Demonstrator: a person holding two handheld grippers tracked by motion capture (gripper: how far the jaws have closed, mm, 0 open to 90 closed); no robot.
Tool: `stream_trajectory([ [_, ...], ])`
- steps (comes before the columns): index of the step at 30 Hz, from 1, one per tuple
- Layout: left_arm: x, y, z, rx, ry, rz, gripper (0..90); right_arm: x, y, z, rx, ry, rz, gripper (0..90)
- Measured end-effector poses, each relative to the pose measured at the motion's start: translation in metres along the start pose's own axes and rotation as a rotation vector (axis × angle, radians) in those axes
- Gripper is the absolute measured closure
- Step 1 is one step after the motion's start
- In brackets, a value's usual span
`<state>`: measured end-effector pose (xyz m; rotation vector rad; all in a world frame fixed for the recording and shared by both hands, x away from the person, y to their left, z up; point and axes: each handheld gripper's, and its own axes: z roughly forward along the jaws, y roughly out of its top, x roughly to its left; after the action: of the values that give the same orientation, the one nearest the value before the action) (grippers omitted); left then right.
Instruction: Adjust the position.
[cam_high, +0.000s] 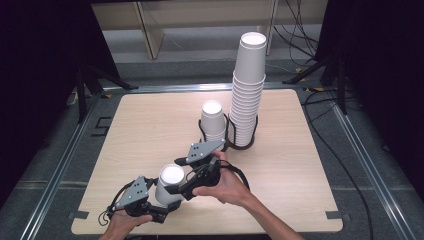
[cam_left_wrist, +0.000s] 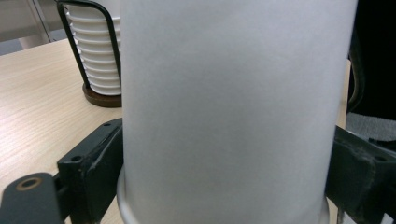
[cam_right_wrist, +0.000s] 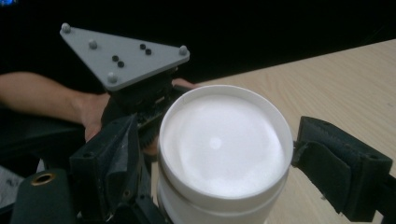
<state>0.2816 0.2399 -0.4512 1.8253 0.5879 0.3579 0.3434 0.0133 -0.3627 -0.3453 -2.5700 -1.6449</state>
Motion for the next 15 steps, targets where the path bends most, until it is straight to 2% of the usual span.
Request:
stream_trajectory([
  [1, 0.0, 0.0, 0.0, 0.01, -0.002, 0.015, 10.4, -0.003, 0.002, -0.002, 0.021, 0.004, -0.036, 15.2],
  [3, 0.0, 0.0, 0.002, 0.006, -0.015, 0.021, 10.4, -0.005, 0.005, -0.004, 0.065, 0.02, -0.075, 15.3],
  [5, -0.001, 0.001, 0.002, 0.036, -0.014, 0.032, 10.5, -0.006, 0.008, -0.006, 0.116, 0.037, -0.096, 15.4],
  [6, -0.001, 0.0, 0.003, 0.031, -0.017, 0.039, 10.5, -0.007, 0.009, -0.007, 0.136, 0.042, -0.115, 15.4],
  [7, -0.001, 0.001, 0.003, 0.047, -0.018, 0.043, 10.5, -0.006, 0.01, -0.008, 0.166, 0.041, -0.086, 15.4],
  [8, -0.001, 0.0, 0.004, 0.051, -0.022, 0.05, 10.6, -0.006, 0.011, -0.008, 0.185, 0.045, -0.093, 15.4],
  [9, -0.001, 0.001, 0.003, 0.068, -0.021, 0.059, 10.7, -0.008, 0.012, -0.007, 0.187, 0.044, -0.122, 15.4],
  [10, -0.002, 0.001, 0.003, 0.072, -0.017, 0.056, 10.7, -0.006, 0.012, -0.008, 0.211, 0.038, -0.097, 15.4],
  [12, -0.003, 0.0, 0.004, 0.082, -0.018, 0.057, 10.9, -0.006, 0.013, -0.007, 0.236, 0.042, -0.105, 15.4],
  [13, -0.003, 0.0, 0.004, 0.094, -0.016, 0.06, 11.0, -0.008, 0.013, -0.004, 0.23, 0.043, -0.168, 15.5],
  [14, -0.003, 0.001, 0.004, 0.109, -0.018, 0.081, 11.0, -0.008, 0.013, -0.004, 0.237, 0.047, -0.168, 15.5],
  [15, -0.005, 0.001, 0.004, 0.118, -0.012, 0.079, 11.1, -0.005, 0.012, -0.004, 0.27, 0.052, -0.13, 15.5],
])
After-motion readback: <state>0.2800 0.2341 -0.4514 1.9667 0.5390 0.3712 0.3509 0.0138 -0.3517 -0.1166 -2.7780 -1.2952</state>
